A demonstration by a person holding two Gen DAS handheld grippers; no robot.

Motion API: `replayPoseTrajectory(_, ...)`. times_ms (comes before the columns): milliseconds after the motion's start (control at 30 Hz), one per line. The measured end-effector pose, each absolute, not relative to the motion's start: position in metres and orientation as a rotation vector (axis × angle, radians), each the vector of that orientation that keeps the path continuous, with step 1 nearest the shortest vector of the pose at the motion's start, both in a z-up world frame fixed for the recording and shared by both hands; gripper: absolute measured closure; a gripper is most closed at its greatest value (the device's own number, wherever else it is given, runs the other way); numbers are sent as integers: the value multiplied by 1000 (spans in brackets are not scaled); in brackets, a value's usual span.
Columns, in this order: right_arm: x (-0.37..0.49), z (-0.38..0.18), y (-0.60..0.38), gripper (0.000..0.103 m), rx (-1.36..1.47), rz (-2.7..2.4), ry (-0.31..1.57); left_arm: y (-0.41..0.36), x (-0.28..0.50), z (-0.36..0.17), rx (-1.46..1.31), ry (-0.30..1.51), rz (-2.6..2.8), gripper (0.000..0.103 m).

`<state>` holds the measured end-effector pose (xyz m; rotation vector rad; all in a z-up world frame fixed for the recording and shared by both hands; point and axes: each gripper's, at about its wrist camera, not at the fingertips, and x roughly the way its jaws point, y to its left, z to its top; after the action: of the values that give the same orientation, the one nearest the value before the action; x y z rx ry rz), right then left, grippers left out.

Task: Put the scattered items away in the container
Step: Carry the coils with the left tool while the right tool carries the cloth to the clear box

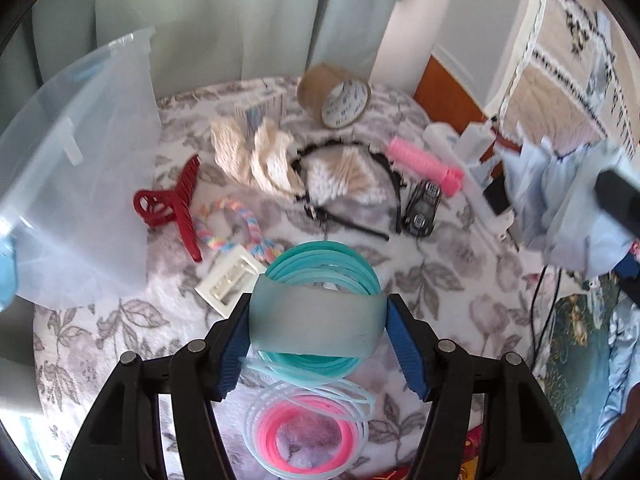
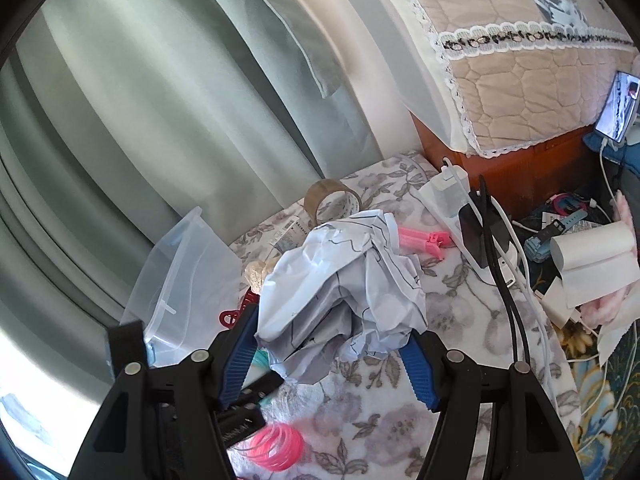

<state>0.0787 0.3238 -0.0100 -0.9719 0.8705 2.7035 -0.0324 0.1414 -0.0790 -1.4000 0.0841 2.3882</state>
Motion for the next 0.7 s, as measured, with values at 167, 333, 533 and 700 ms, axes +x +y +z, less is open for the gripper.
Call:
replayPoseTrajectory(167, 78, -4, 318, 33, -969, 2713, 840, 137, -36, -57, -1322, 58, 2417, 37)
replayPoseTrajectory(333, 77, 4, 315, 33, -963, 2725, 816, 132, -40, -35, -1248, 18, 2442, 38)
replayPoseTrajectory(533, 76, 10, 310, 33, -962, 2733, 794, 117, -40, -12, -1179, -24, 2469, 40)
replayPoseTrajectory(700, 74, 15, 305, 33, -960, 2742, 769, 109, -42, 4, -1143, -42, 2477, 78)
